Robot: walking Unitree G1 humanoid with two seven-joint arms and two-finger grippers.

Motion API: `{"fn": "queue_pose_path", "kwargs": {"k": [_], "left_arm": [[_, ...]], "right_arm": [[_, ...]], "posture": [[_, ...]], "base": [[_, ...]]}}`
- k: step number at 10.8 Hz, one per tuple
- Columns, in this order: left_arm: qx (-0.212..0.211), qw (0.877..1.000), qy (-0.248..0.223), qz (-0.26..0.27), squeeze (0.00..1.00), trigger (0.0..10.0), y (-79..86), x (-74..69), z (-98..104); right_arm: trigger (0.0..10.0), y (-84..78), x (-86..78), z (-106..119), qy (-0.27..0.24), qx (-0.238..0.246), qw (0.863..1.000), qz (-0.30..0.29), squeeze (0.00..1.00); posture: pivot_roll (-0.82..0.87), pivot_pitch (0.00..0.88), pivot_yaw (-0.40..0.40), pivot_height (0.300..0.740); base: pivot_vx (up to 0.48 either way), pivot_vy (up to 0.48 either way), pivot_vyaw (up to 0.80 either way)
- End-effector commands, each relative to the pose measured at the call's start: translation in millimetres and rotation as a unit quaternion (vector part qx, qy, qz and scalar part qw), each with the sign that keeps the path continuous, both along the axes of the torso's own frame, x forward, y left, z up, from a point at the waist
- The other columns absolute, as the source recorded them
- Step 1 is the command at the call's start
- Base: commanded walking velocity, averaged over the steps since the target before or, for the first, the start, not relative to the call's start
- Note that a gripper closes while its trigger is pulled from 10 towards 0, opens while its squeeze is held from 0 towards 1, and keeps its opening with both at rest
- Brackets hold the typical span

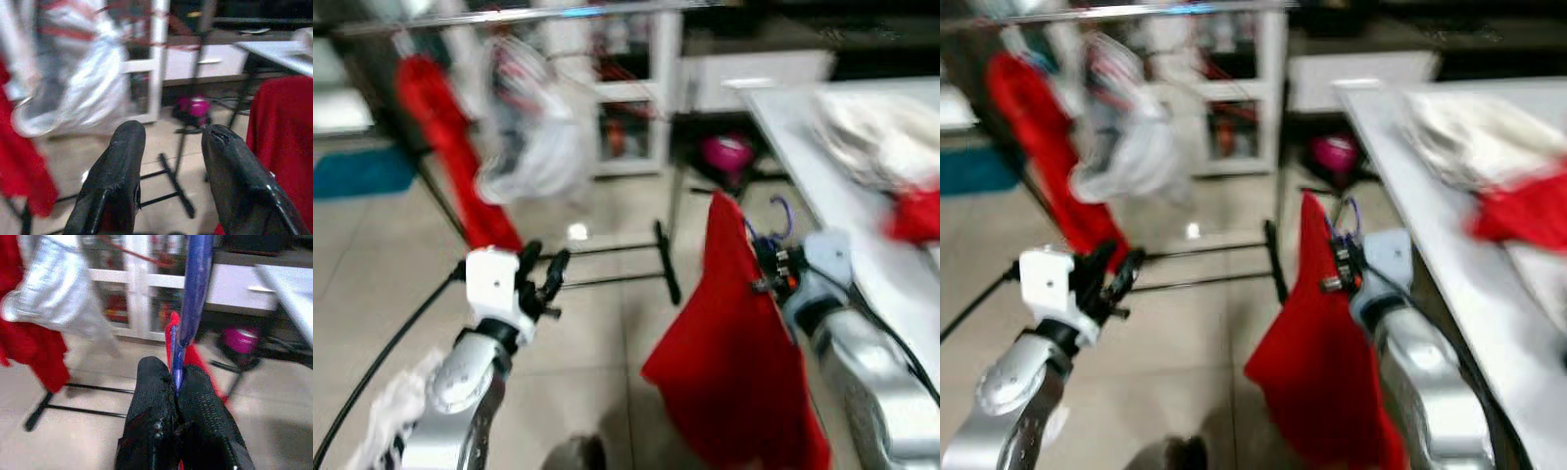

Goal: Hang hanger

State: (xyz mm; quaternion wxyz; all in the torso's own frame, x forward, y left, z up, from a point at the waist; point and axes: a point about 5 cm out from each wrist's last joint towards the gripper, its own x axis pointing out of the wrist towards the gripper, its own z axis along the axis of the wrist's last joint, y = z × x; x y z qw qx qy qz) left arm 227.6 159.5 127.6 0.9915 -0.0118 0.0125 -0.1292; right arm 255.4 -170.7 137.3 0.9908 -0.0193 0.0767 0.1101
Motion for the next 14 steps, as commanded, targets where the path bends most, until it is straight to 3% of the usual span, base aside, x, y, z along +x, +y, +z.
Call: {"fn": "queue_pose_path", "kwargs": {"k": [1, 4, 6, 9, 11, 14], "left_arm": [[0.002, 1.000, 0.009, 0.007, 0.00, 10.0, 5.5, -0.7, -1], [-0.002, 1.000, 0.011, 0.029, 0.00, 10.0, 18.0, 0.8, -1], [-0.004, 1.000, 0.003, 0.016, 0.00, 10.0, 12.2, 5.9, 3], [-0.006, 1.000, 0.002, 0.000, 0.00, 10.0, 8.4, 19.7, 4], [0.011, 1.000, 0.003, -0.010, 0.00, 10.0, 4.1, 22.0, 1], [-0.004, 1.000, 0.012, -0.022, 0.00, 10.0, -2.6, 19.6, -3]], "right_arm": [[10.0, 6.3, 2.3, -1, -0.005, 0.009, 1.000, 0.005, 0.00], [10.0, 9.0, 9.8, 1, -0.007, 0.016, 1.000, -0.007, 0.00], [10.0, 1.4, 10.8, 3, -0.015, 0.008, 0.999, -0.027, 0.00], [10.0, -12.2, 14.6, 12, -0.036, 0.001, 0.997, -0.075, 0.00], [10.0, -25.0, 12.8, 3, -0.008, -0.049, 0.994, -0.098, 0.00], [10.0, -35.9, 6.2, -10, 0.029, -0.095, 0.990, -0.096, 0.00]], "posture": [[0.00, 0.072, 0.017, 0.740], [0.00, 0.045, 0.013, 0.740], [-0.02, 0.000, 0.042, 0.740], [-0.02, 0.000, 0.050, 0.740], [-0.03, 0.000, 0.031, 0.740], [-0.05, 0.000, 0.039, 0.740]], "base": [[0.435, 0.000, 0.00], [0.435, 0.000, 0.00], [0.437, 0.000, 0.00], [0.436, 0.000, 0.00], [0.431, 0.000, 0.00], [0.426, 0.000, 0.00]]}}
